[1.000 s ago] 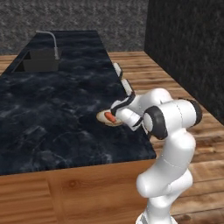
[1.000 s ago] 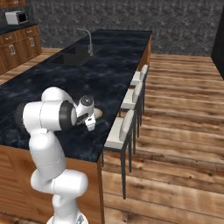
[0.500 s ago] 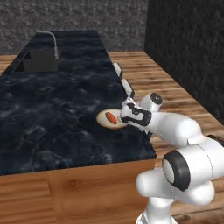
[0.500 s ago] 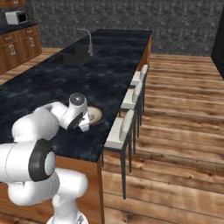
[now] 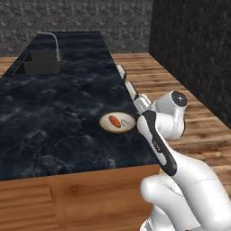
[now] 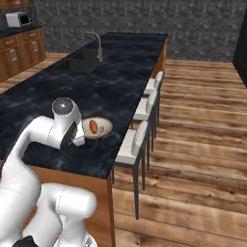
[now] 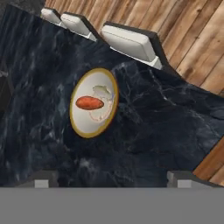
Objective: The microwave is finished heating the fish and sweet potato. Take the bowl containing the food and place it on the dining counter.
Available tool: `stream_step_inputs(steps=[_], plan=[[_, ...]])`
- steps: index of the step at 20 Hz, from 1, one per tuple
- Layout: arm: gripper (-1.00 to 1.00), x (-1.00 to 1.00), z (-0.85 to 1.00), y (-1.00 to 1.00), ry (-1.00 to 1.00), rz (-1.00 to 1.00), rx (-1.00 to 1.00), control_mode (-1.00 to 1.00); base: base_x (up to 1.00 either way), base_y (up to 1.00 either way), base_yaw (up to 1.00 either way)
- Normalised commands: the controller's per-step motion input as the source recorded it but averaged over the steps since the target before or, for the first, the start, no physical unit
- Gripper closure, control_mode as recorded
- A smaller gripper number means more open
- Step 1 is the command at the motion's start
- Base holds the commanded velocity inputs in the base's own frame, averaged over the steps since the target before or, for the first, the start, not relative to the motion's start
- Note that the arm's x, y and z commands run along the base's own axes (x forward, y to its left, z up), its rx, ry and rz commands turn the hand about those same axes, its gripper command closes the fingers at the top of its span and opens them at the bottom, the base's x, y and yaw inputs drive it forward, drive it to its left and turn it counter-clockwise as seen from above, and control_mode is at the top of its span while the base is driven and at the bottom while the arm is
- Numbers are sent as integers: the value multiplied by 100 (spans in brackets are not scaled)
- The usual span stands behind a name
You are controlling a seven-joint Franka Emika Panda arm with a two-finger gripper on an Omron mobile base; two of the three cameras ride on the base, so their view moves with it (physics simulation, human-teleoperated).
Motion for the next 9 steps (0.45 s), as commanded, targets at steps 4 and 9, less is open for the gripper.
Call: stream_step_inputs(steps=[4, 9], plan=[[-100, -100, 100, 0, -6, 0, -1, -100, 0, 0, 0], [-100, -100, 86, 1, -16, 6, -11, -100, 0, 0, 0]])
